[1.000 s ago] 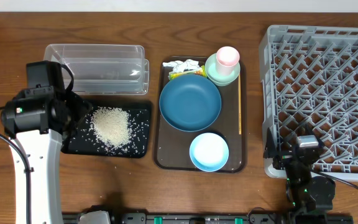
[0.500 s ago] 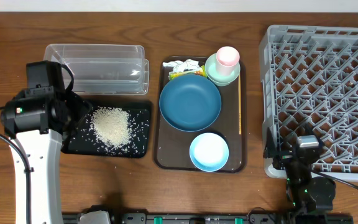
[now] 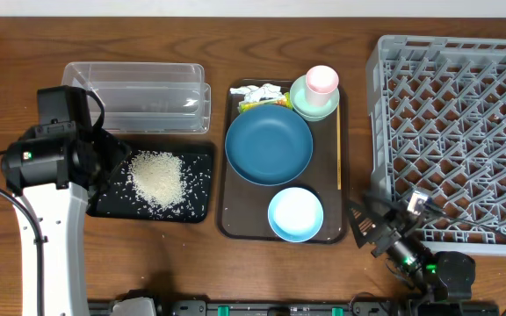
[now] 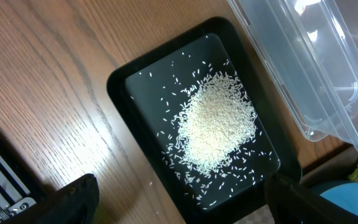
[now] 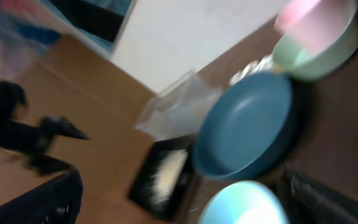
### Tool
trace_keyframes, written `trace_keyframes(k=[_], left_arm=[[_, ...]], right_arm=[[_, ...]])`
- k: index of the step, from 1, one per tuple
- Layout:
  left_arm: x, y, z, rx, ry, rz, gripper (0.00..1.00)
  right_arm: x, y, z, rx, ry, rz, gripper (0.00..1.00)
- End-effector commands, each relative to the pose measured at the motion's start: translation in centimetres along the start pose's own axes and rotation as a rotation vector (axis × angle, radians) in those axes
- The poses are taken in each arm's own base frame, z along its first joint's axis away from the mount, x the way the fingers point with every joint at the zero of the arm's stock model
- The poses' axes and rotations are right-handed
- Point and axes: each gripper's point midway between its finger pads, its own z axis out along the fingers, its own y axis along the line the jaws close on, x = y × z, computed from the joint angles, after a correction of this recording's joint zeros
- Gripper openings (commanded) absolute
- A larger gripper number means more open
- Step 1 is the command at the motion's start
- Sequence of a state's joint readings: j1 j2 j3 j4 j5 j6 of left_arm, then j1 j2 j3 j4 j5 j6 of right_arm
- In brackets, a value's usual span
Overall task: Sort waste into correct bins and load items into the dishwasher rack
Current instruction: 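Raise the right arm and move the right gripper over the blue bowl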
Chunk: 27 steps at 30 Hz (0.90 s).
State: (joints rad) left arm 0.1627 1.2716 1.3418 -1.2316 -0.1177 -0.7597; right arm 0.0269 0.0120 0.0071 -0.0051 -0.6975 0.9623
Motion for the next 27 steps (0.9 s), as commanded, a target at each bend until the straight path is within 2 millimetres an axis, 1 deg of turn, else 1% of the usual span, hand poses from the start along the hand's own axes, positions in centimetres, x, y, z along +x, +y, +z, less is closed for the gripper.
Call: trace_keyframes(k=[1,8,13,16,20,23,27], left_arm=[[-0.3,0.0,-0.4,0.004,-0.008,-0.015,0.88],[-0.3,0.0,-0.4,0.004,-0.008,-0.014,0.88],[-0.3,0.0,-0.4,0.004,-0.008,-0.015,0.88],[-0.3,0.0,-0.4,0.004,-0.008,-0.015,0.88],[-0.3,0.0,-0.4,0.004,-0.008,-0.014,0.88],[-0.3,0.0,-0.4,0.004,-0.008,-0.015,0.88],[-0.3,0.0,-0.4,0.004,-0.008,-0.014,0.88]], right_arm=[[1.2,1.6,-0.1,-0.074,0.083,0.181,0.99],[0.7,4.3,-0.4,-0.186,0.081,0.083,0.99],[0.2,5.2,-0.6,-0.202,0.06,-0.021,0.99],[-0.6,5.7,-0.6,-0.198,0.037,-0.016,0.99],[-1.8,7.7,-0.9,-0.211,0.019,-0.065,0.99],[-2.8,8.2,-0.7,-0.157,0.017,-0.126,0.99],[-4.5,7.1,-0.2,0.027,0.039,-0.188,0.99]])
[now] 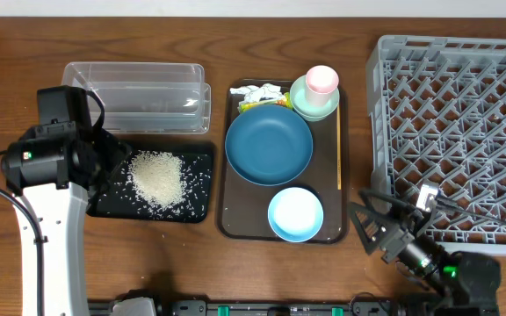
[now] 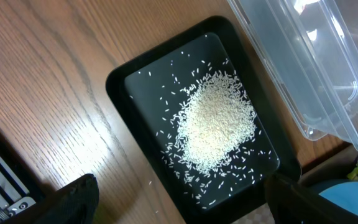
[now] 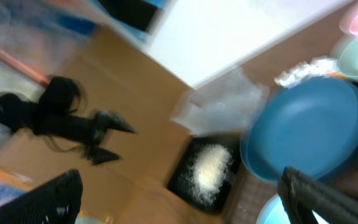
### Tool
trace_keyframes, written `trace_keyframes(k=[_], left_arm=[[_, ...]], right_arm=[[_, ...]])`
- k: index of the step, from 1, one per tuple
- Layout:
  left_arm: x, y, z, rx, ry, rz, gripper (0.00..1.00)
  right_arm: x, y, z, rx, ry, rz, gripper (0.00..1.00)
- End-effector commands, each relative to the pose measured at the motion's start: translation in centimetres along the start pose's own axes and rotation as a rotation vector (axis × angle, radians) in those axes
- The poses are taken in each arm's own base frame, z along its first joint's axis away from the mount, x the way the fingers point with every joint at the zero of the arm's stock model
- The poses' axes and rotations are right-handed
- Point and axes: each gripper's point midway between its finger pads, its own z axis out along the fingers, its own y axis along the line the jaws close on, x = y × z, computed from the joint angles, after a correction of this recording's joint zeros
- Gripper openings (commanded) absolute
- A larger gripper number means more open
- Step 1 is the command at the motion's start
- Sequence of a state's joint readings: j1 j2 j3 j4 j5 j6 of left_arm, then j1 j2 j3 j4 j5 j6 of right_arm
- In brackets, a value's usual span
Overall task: Sort waste into correct bins and load items into the dishwasher rack
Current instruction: 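Raise the right arm and move the right gripper over the blue bowl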
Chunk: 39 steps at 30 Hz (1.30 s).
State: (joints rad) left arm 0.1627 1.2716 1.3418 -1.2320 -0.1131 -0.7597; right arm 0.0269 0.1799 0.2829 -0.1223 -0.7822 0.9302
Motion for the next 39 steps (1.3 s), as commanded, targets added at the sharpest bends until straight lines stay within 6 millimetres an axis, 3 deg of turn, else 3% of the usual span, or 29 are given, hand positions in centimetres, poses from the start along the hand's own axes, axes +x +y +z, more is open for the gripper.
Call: trace_keyframes(k=[1,8,14,18,25,34,39], left_arm=[[-0.4,0.0,-0.4,0.001,-0.011,-0.015,0.88],[-0.4,0.0,-0.4,0.001,-0.011,-0.014,0.88],[-0.4,0.0,-0.4,0.001,-0.011,-0.015,0.88],[-0.4,0.0,-0.4,0.001,-0.011,-0.015,0.88],[-0.4,0.0,-0.4,0.001,-0.011,-0.015,0.88],[-0.4,0.0,-0.4,0.001,-0.011,-0.015,0.88],[-0.4,0.0,-0.4,0.001,-0.011,-0.014,0.88]], right_arm=[[-2.4,0.4,0.2,0.114,-0.013,-0.171,0.99],[-5.1,0.1,1.1,0.349,0.187,-0.265,0.99],[-5.3,-1.4,1.4,0.593,0.476,-0.341,0.99],[-3.6,-0.4,3.8,0.575,0.633,-0.377,0.99],[1.1,2.6,11.0,0.344,0.764,-0.481,0.99],[3.4,1.6,15.8,0.311,0.775,-0.42,0.99],[5.9,-1.1,18.3,0.374,0.815,-0.477,0.99]])
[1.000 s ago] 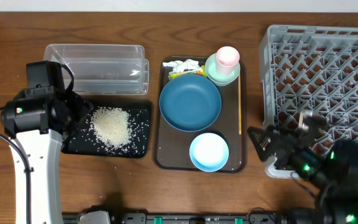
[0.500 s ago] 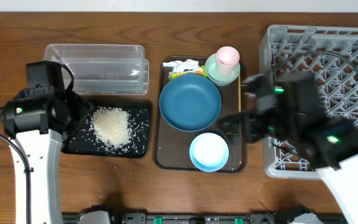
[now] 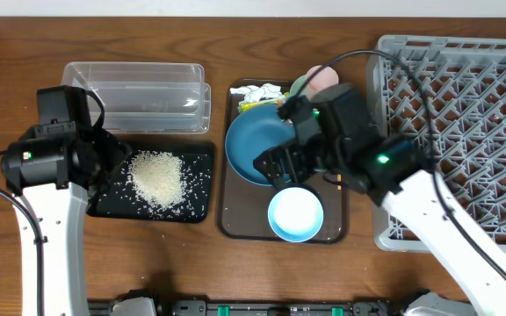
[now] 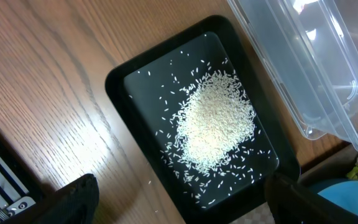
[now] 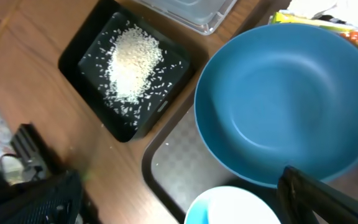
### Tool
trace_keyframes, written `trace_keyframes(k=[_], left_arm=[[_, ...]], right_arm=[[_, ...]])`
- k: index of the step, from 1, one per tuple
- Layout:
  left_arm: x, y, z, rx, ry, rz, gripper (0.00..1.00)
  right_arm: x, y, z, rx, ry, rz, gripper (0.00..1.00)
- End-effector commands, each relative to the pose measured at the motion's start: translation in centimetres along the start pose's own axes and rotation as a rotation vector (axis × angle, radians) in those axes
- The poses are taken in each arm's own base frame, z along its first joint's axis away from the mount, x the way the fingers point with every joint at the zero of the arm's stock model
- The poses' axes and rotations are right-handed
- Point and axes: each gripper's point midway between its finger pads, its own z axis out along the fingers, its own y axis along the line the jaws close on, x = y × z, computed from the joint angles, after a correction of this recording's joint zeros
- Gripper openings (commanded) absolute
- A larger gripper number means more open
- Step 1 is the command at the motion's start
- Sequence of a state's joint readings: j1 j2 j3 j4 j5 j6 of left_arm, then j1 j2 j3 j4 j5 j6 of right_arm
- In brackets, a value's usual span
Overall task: Sort waste into correct bins and load items into the dishwasher rack
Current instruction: 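Raise the right arm and move the right gripper over the blue bowl, then grasp the blue bowl rim with the right gripper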
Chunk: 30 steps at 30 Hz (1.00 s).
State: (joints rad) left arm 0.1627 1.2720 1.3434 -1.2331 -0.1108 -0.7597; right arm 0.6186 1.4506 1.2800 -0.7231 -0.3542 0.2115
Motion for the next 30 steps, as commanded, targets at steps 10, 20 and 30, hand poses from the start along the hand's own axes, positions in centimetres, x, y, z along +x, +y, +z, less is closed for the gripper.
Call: trace_keyframes(k=[10,20,30], left_arm=[[-0.4,0.0,-0.3,-0.001,-0.013,-0.015,0.88],[-0.4,0.0,-0.3,-0.001,-0.013,-0.015,0.88],[-0.4,0.0,-0.3,-0.001,-0.013,-0.014,0.88]], right_arm=[[3.8,-1.8,10.7,0.364,0.143,-0.173,0.79],[5.4,-2.0,14.3,0.383,0.188,-0.203,0.64],[6.0,-2.7,17.0,0.382,0.189,-0.205,0.51]])
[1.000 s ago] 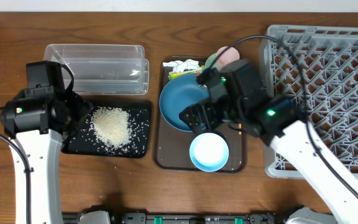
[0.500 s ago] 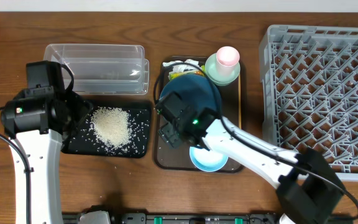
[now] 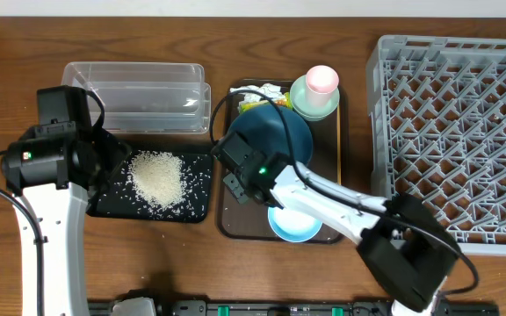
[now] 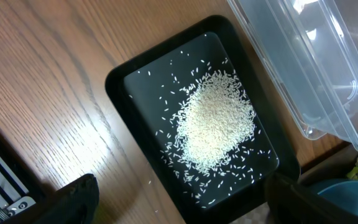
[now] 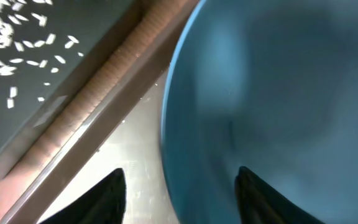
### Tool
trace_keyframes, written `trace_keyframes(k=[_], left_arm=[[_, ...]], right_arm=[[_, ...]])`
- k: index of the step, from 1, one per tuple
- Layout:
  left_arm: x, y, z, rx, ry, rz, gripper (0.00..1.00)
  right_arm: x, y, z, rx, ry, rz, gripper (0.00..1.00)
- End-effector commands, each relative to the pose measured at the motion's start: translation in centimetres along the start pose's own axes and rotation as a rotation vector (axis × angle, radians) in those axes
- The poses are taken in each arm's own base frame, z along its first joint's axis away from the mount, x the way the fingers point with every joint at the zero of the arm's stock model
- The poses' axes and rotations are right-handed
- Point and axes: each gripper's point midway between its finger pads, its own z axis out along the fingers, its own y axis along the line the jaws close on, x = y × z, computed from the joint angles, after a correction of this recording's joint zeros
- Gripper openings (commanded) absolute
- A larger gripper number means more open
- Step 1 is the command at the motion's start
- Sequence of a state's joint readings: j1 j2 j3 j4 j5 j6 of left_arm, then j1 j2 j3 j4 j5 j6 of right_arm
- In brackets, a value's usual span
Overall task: Sort waste into correct bins and load items into the dishwasher rack
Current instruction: 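Grasp the blue bowl rim with the right gripper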
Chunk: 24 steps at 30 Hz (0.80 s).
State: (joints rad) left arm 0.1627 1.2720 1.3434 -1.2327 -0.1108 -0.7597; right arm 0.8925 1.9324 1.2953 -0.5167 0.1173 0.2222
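Note:
A dark blue bowl (image 3: 279, 136) sits in the middle of the brown tray (image 3: 330, 180). My right gripper (image 5: 180, 171) is open and low at the bowl's left rim (image 5: 166, 124), one finger over the tray floor and the other inside the bowl. In the overhead view the right gripper (image 3: 249, 173) covers that rim. A light blue bowl (image 3: 295, 221) lies at the tray's front. A pink cup (image 3: 321, 79) stands in a green bowl at the back, beside crumpled wrappers (image 3: 257, 93). My left gripper (image 4: 184, 183) hangs open over the black tray of rice (image 4: 216, 124).
The grey dishwasher rack (image 3: 455, 132) fills the right side. A clear plastic bin (image 3: 139, 95) stands behind the black tray (image 3: 196, 206). A thin chopstick (image 3: 338, 149) lies along the brown tray's right edge. My right arm crosses the table front from the lower right.
My right gripper was above the blue bowl, looking down on it and the rice tray. Now it is low at the bowl's left rim, jaws either side of it. The left arm has not moved.
My right arm was first low at the table's front right beside the rack, and still there a moment later. Then it stood over the brown tray above the blue bowl. Now its open jaws sit at that bowl's left rim. The left gripper stayed over the rice throughout.

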Motion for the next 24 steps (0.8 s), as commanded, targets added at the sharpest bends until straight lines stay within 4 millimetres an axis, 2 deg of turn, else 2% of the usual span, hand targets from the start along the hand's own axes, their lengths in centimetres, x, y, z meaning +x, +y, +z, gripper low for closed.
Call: trace_keyframes(k=[1,5,14,19,24], left_arm=[[-0.4,0.0,-0.3,-0.001,-0.013,-0.015,0.88],[-0.4,0.0,-0.3,-0.001,-0.013,-0.014,0.88],[-0.4,0.0,-0.3,-0.001,-0.013,-0.014,0.88],[-0.4,0.0,-0.3,-0.001,-0.013,-0.014,0.88],[-0.4,0.0,-0.3,-0.001,-0.013,-0.015,0.88]], right_arm=[[-0.8,0.5,0.1,0.005,-0.023,-0.007,0.49],[-0.7,0.5,0.3,0.004,-0.022,-0.007,0.42],[1.1,0.6,2.2,0.007,0.047,-0.017,0.35],[0.8,1.1,2.0,0.001,0.038,-0.025,0.31],[-0.1,1.3,1.3,0.0,0.032,-0.025,0.18]])
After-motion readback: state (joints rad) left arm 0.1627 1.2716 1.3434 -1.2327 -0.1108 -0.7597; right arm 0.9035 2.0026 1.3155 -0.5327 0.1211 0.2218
